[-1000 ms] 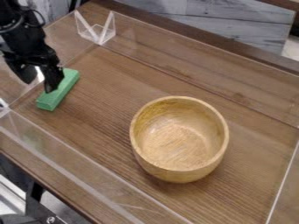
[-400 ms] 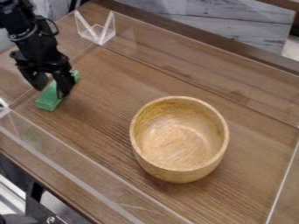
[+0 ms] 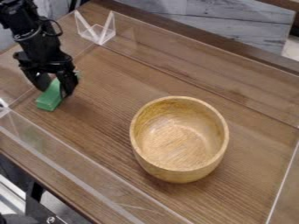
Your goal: Put the green block in the brown bowl
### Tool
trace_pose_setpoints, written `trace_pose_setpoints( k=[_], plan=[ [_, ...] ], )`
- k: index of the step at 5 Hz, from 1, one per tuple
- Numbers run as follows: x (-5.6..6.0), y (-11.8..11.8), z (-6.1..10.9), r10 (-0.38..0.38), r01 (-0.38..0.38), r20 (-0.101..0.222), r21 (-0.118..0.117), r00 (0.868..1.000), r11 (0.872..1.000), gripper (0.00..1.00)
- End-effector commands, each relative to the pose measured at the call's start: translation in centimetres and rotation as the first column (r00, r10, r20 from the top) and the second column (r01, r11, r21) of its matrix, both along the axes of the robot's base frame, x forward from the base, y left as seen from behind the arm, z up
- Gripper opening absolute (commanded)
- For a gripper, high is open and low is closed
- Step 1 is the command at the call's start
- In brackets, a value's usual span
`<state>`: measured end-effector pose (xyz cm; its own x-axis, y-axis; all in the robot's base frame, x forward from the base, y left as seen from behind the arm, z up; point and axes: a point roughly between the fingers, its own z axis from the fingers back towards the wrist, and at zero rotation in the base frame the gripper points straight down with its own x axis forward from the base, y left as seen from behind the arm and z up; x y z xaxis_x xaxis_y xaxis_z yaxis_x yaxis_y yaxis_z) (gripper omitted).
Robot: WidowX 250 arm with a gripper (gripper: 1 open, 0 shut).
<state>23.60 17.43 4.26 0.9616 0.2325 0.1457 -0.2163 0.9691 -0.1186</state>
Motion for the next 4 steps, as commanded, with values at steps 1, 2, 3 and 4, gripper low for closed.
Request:
trace_pose_setpoints(
  k=[1, 2, 3, 4],
  plan=[
    [1.17, 0.62, 1.29, -0.004, 0.003, 0.032, 0.032, 0.999, 0.999, 1.00],
    [1.35, 0.66, 1.28, 0.003, -0.003, 0.023, 0.028, 1.000, 1.000, 1.00],
    [1.53, 0.69, 1.04, 0.009, -0.010, 0.017, 0.023, 1.000, 1.000, 1.00],
    [1.69, 0.73, 0.85, 0.016, -0.016, 0.010, 0.019, 1.000, 1.000, 1.00]
  ],
)
